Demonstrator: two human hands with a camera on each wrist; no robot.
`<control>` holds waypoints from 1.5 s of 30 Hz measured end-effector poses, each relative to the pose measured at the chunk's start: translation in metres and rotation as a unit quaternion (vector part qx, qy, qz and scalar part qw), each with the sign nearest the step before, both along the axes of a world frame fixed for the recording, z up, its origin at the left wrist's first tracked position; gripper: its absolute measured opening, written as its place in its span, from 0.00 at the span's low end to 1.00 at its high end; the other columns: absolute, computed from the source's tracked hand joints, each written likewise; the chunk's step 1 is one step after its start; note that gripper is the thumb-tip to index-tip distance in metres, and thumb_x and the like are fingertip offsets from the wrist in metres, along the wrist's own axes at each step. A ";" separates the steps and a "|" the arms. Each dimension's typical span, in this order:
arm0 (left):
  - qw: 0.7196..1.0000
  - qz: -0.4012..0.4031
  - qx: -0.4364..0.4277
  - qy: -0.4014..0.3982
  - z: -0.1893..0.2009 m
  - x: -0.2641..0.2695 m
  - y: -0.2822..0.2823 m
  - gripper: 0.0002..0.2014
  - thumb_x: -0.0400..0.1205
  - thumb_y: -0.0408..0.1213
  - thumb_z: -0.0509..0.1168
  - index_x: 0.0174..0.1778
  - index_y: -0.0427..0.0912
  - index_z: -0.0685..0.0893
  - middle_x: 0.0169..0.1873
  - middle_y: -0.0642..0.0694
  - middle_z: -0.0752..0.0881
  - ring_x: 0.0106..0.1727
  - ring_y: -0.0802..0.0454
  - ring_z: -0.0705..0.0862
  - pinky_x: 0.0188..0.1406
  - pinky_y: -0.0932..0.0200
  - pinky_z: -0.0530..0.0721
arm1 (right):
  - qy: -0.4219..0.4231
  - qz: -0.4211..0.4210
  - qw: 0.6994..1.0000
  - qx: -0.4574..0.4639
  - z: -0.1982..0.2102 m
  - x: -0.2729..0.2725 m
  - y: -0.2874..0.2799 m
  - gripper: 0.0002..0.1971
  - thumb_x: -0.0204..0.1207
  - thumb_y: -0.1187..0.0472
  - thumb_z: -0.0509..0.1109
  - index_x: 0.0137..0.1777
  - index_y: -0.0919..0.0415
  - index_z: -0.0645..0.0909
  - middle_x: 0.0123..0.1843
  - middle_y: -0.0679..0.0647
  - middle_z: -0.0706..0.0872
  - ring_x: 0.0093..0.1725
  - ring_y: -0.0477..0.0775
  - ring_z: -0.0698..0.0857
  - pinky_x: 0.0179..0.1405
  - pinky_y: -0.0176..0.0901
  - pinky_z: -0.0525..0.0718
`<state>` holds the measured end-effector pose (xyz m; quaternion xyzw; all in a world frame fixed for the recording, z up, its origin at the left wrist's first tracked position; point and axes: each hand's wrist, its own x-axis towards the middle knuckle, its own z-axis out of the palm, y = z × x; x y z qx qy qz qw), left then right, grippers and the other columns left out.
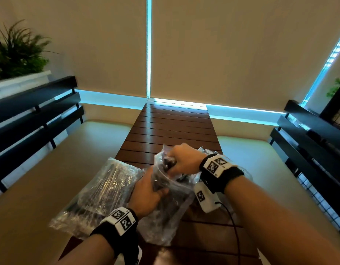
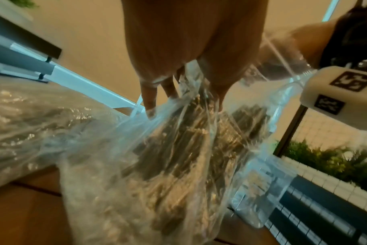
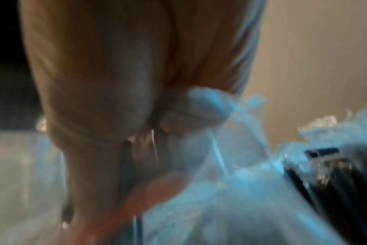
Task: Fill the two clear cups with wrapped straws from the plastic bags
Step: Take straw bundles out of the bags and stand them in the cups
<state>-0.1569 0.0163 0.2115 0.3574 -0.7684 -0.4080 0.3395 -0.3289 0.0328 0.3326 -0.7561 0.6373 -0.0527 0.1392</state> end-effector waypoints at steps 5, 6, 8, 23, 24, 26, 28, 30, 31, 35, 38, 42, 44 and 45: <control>0.997 0.069 -0.015 0.013 -0.001 -0.002 -0.007 0.19 0.80 0.38 0.73 0.62 0.63 0.78 0.52 0.59 0.88 0.55 0.61 0.87 0.51 0.57 0.85 | -0.241 -0.064 0.966 -0.066 -0.020 0.006 0.002 0.12 0.70 0.46 0.80 0.49 0.50 0.87 0.43 0.47 0.91 0.44 0.48 0.89 0.53 0.47 0.87; 0.997 0.067 -0.020 0.018 -0.003 0.000 -0.008 0.20 0.81 0.38 0.72 0.64 0.63 0.77 0.54 0.59 0.88 0.56 0.62 0.86 0.54 0.55 0.86 | -0.263 -0.055 0.962 -0.056 -0.024 0.011 0.003 0.12 0.72 0.48 0.80 0.51 0.50 0.85 0.44 0.47 0.90 0.45 0.48 0.89 0.53 0.45 0.87; 0.997 0.069 -0.029 0.023 -0.002 0.004 -0.006 0.19 0.82 0.35 0.70 0.65 0.61 0.78 0.55 0.61 0.88 0.56 0.66 0.86 0.55 0.56 0.87 | -0.271 -0.035 0.960 -0.054 -0.032 0.020 0.003 0.11 0.75 0.49 0.78 0.51 0.49 0.81 0.46 0.45 0.87 0.46 0.45 0.87 0.48 0.37 0.83; 0.995 0.059 -0.024 0.074 0.009 0.011 -0.017 0.15 0.77 0.21 0.66 0.48 0.48 0.87 0.38 0.58 0.88 0.43 0.71 0.87 0.40 0.73 0.84 | -0.320 -0.024 0.934 -0.161 -0.037 0.069 -0.022 0.05 0.78 0.54 0.72 0.46 0.53 0.79 0.43 0.44 0.87 0.46 0.44 0.86 0.56 0.48 0.85; 0.996 0.046 0.005 0.074 0.008 0.017 -0.020 0.16 0.77 0.21 0.64 0.43 0.48 0.87 0.36 0.53 0.90 0.41 0.65 0.89 0.40 0.64 0.89 | -0.337 -0.037 0.926 -0.168 -0.036 0.072 -0.022 0.06 0.79 0.56 0.73 0.46 0.51 0.77 0.41 0.43 0.86 0.44 0.43 0.85 0.55 0.47 0.84; 0.993 0.011 0.061 0.102 0.011 0.026 -0.023 0.15 0.77 0.21 0.61 0.45 0.43 0.89 0.41 0.41 0.93 0.46 0.47 0.92 0.48 0.41 0.91 | -0.366 -0.057 0.911 -0.182 -0.032 0.075 -0.024 0.10 0.80 0.56 0.74 0.46 0.47 0.74 0.40 0.41 0.83 0.41 0.42 0.82 0.49 0.43 0.82; 0.980 -0.006 0.123 0.155 0.018 0.033 -0.023 0.18 0.81 0.17 0.59 0.49 0.41 0.90 0.47 0.37 0.93 0.50 0.38 0.91 0.51 0.41 0.90 | -0.381 -0.063 0.904 -0.183 -0.029 0.076 -0.028 0.11 0.78 0.55 0.76 0.47 0.47 0.73 0.41 0.42 0.83 0.42 0.43 0.83 0.49 0.43 0.82; 0.969 -0.012 0.171 0.177 0.024 0.038 -0.022 0.20 0.82 0.13 0.55 0.48 0.37 0.89 0.44 0.38 0.93 0.45 0.41 0.91 0.43 0.50 0.91 | -0.376 -0.049 0.910 -0.167 -0.029 0.080 -0.029 0.14 0.76 0.56 0.77 0.52 0.50 0.73 0.45 0.47 0.86 0.46 0.49 0.85 0.52 0.49 0.85; 0.970 -0.023 0.179 0.166 0.028 0.040 -0.021 0.19 0.81 0.13 0.56 0.48 0.36 0.88 0.42 0.39 0.93 0.44 0.43 0.90 0.40 0.54 0.90 | -0.359 -0.041 0.918 -0.161 -0.033 0.084 -0.029 0.15 0.76 0.57 0.77 0.54 0.51 0.72 0.45 0.48 0.86 0.46 0.51 0.85 0.52 0.51 0.86; 0.976 -0.099 0.124 -0.146 0.017 0.064 -0.047 0.23 0.78 0.22 0.65 0.67 0.47 0.78 0.58 0.48 0.86 0.62 0.52 0.85 0.60 0.60 0.86 | -0.364 -0.069 0.908 -0.195 -0.044 0.092 -0.030 0.13 0.79 0.60 0.73 0.54 0.49 0.70 0.39 0.43 0.82 0.37 0.44 0.80 0.43 0.47 0.84; 0.883 -0.008 0.041 -0.468 -0.012 0.086 -0.068 0.38 0.83 0.48 0.62 0.87 0.49 0.54 0.83 0.36 0.61 0.83 0.37 0.64 0.80 0.46 0.67 | -0.376 -0.104 0.890 -0.237 -0.047 0.090 -0.036 0.13 0.79 0.61 0.73 0.53 0.51 0.71 0.35 0.44 0.80 0.33 0.46 0.77 0.42 0.58 0.84; 0.834 0.039 0.105 -0.540 -0.039 0.089 -0.068 0.47 0.78 0.48 0.64 0.89 0.54 0.42 0.87 0.34 0.44 0.86 0.27 0.49 0.85 0.35 0.58 | -0.393 -0.119 0.874 -0.259 -0.047 0.091 -0.038 0.12 0.79 0.64 0.73 0.54 0.56 0.72 0.34 0.42 0.79 0.32 0.43 0.77 0.39 0.50 0.82; 0.835 0.036 0.096 -0.541 -0.043 0.080 -0.065 0.46 0.77 0.51 0.64 0.89 0.54 0.46 0.87 0.35 0.45 0.86 0.28 0.54 0.84 0.35 0.60 | -0.403 -0.134 0.863 -0.273 -0.045 0.088 -0.041 0.12 0.79 0.64 0.72 0.55 0.57 0.72 0.36 0.41 0.80 0.33 0.40 0.79 0.38 0.38 0.80; 0.840 0.022 0.085 -0.536 -0.038 0.073 -0.063 0.44 0.77 0.53 0.63 0.88 0.54 0.51 0.86 0.34 0.50 0.84 0.29 0.60 0.83 0.38 0.64 | -0.404 -0.144 0.859 -0.280 -0.044 0.085 -0.044 0.12 0.79 0.64 0.73 0.56 0.58 0.72 0.37 0.42 0.80 0.34 0.40 0.79 0.37 0.33 0.78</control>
